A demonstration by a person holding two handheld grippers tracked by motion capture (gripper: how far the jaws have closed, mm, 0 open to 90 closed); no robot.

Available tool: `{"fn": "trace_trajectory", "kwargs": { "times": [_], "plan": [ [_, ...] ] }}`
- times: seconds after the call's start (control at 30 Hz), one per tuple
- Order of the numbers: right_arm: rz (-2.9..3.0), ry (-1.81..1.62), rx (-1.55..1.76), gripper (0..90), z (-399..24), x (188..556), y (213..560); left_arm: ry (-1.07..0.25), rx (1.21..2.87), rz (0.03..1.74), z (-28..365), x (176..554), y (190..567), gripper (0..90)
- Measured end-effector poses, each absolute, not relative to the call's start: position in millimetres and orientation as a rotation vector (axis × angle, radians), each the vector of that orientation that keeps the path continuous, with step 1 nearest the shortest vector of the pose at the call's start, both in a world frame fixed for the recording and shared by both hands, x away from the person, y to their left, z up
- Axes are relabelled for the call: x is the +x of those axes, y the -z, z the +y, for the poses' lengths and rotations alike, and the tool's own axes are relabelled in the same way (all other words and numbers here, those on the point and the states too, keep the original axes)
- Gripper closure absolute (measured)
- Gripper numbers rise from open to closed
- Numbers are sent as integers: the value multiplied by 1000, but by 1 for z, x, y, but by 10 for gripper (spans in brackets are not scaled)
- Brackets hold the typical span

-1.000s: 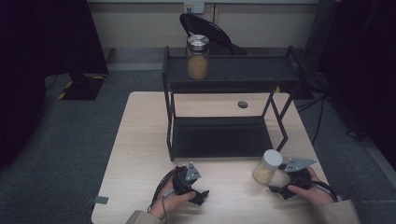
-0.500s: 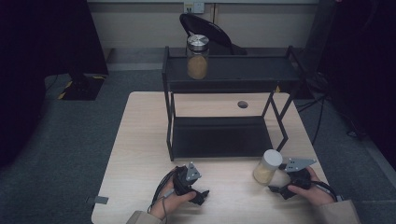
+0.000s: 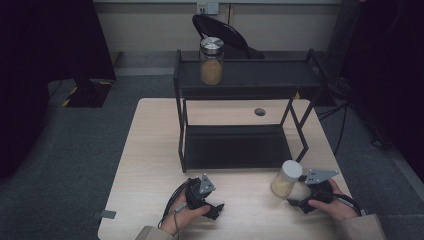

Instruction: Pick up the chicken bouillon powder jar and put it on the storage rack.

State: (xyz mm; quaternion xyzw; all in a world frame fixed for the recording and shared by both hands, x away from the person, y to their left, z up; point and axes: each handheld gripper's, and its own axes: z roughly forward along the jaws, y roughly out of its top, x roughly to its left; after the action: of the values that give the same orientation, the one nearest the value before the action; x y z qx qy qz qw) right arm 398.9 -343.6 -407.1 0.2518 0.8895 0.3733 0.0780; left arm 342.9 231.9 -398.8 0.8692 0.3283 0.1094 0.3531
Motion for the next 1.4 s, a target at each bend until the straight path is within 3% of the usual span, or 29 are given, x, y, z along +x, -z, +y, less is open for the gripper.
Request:
{"fn": "trace_trajectory", "kwargs": {
  "times": [1.4],
  "plan": [
    [2613, -1210, 776, 9, -344, 396, 398, -284, 2247, 852, 232, 343, 399, 1]
  ]
}}
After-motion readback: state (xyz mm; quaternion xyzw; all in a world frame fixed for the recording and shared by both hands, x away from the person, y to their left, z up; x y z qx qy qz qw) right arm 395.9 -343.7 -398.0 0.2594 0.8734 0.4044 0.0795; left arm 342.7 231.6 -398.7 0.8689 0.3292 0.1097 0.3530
